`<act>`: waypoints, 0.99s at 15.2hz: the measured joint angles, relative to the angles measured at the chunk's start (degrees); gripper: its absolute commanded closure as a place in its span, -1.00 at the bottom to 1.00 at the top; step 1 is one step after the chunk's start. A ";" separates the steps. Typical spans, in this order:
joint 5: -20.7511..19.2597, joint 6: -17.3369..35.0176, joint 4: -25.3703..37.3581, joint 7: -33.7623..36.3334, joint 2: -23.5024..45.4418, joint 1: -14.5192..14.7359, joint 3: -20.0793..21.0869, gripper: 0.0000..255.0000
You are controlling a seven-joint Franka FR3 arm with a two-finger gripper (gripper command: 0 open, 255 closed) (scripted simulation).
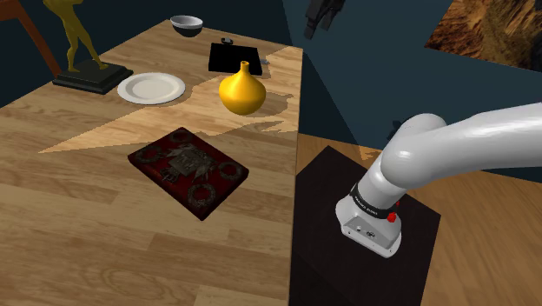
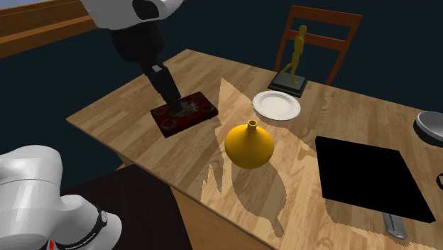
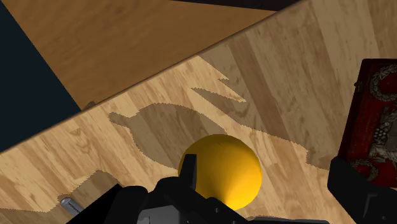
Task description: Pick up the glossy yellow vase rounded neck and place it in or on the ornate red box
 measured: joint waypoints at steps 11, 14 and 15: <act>0.58 11.20 4.74 -1.38 18.08 0.28 -1.06 -1.00; 0.89 14.59 7.00 -2.12 24.47 0.33 -1.48 -1.00; 1.04 15.58 8.08 -2.16 26.76 0.42 -1.48 -1.00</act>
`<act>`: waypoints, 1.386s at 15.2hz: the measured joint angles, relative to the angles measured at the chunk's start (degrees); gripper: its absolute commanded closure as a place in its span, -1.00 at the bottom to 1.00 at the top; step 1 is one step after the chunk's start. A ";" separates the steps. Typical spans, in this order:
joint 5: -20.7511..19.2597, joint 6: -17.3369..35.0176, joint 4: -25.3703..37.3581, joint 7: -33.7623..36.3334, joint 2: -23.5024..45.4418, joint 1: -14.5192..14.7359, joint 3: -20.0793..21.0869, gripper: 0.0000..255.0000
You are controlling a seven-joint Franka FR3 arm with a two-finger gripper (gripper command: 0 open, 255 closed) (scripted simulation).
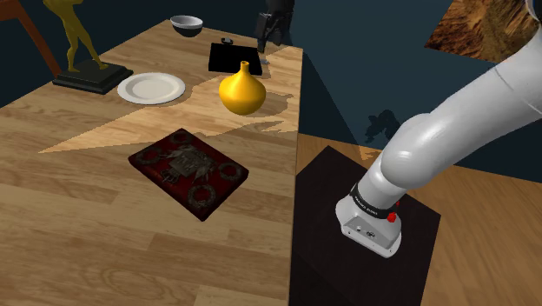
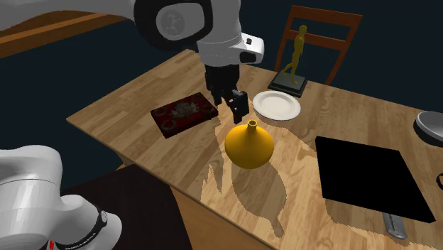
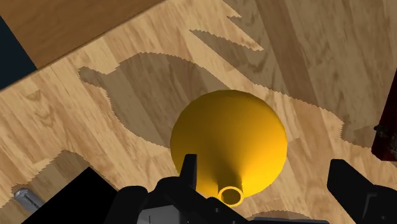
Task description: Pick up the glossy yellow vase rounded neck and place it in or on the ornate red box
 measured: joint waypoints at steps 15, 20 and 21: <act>1.44 9.59 7.98 -1.81 19.51 0.13 -0.44 -1.00; 1.46 10.26 7.58 -1.83 19.76 0.13 -0.44 -1.00; 1.46 10.27 7.57 -1.83 19.76 0.13 -0.44 -1.00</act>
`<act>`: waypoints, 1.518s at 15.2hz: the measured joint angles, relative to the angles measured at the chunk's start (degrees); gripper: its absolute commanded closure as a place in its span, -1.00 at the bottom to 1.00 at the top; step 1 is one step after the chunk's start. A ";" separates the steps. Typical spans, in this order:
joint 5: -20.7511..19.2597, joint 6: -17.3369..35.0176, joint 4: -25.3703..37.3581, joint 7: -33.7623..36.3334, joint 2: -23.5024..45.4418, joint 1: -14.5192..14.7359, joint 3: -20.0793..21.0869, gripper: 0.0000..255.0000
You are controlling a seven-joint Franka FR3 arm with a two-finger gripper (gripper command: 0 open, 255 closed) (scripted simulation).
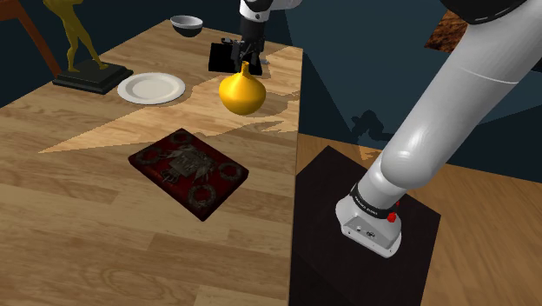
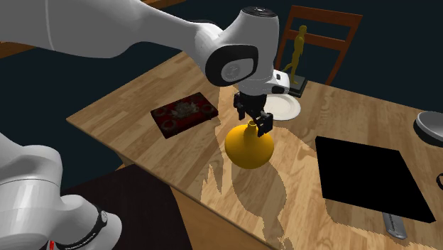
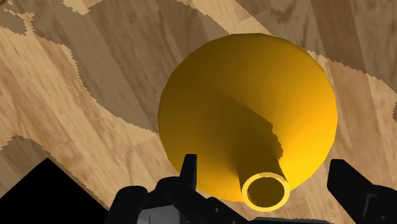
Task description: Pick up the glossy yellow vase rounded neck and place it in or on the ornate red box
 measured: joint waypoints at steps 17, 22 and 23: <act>-0.05 -2.87 1.77 -0.04 -1.05 -0.06 -0.06 1.00; -0.12 -6.54 4.86 0.18 -1.64 0.00 0.00 1.00; -0.12 -7.33 5.41 0.07 -1.87 -0.05 -0.05 1.00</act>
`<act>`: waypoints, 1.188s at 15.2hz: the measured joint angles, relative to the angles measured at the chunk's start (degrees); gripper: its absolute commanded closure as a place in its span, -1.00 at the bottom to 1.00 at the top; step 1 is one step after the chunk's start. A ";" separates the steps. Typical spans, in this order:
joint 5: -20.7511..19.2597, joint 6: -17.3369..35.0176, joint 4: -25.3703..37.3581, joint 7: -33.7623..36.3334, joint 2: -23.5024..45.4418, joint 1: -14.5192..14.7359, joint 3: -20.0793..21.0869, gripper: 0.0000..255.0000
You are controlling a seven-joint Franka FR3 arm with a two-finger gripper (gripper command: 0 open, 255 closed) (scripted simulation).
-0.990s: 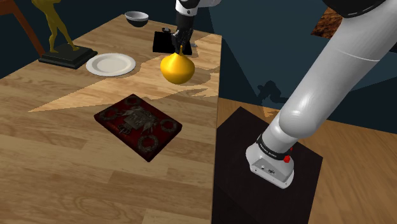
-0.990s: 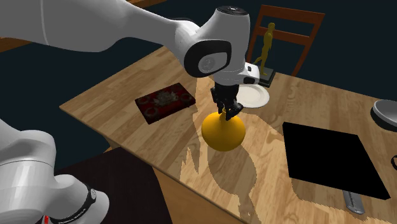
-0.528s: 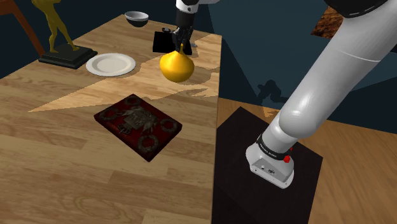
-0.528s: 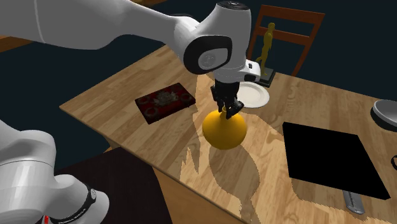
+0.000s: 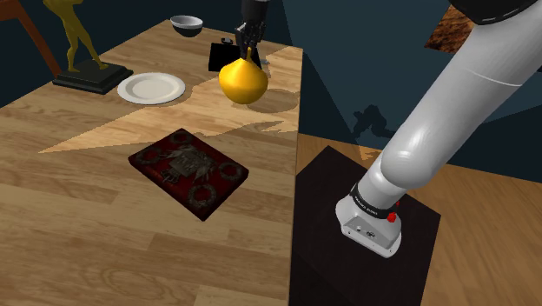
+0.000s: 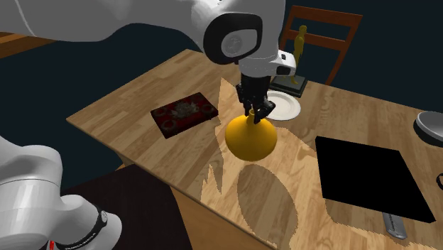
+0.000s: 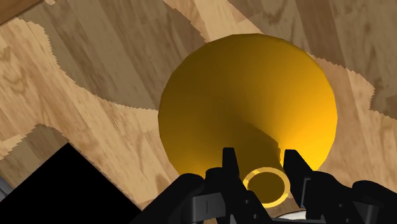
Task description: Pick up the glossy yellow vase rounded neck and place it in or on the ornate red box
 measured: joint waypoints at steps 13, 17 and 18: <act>-0.15 -9.75 8.83 0.89 -0.94 0.35 0.35 1.00; -0.42 -10.84 7.17 5.02 -3.74 2.31 2.49 1.00; -0.45 -10.90 6.29 6.25 -4.69 2.88 3.15 1.00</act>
